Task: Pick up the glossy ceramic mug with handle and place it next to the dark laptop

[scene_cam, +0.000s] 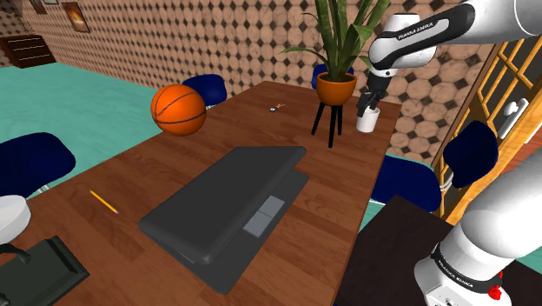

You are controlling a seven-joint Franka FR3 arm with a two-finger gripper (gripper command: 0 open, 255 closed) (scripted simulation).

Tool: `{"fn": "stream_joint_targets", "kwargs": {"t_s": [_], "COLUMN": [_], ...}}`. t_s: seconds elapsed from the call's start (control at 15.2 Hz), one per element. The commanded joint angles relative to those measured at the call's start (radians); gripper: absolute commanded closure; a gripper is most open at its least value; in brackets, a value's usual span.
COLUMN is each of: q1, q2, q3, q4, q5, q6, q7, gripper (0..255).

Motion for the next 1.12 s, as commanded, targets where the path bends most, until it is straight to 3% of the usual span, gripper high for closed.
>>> {"fn": "stream_joint_targets", "kwargs": {"t_s": [0.0, 0.4, 1.06], "q1": [-0.006, -0.042, -0.053], "q2": [0.067, 0.273, 0.349], "q3": [-0.021, -0.067, -0.06], "q4": [0.042, 0.194, 0.176], "q5": [0.016, 0.096, 0.142], "q6": [0.032, 0.098, 0.185], "q7": [-0.03, -0.132, -0.164], "gripper": [0, 0, 0]}}
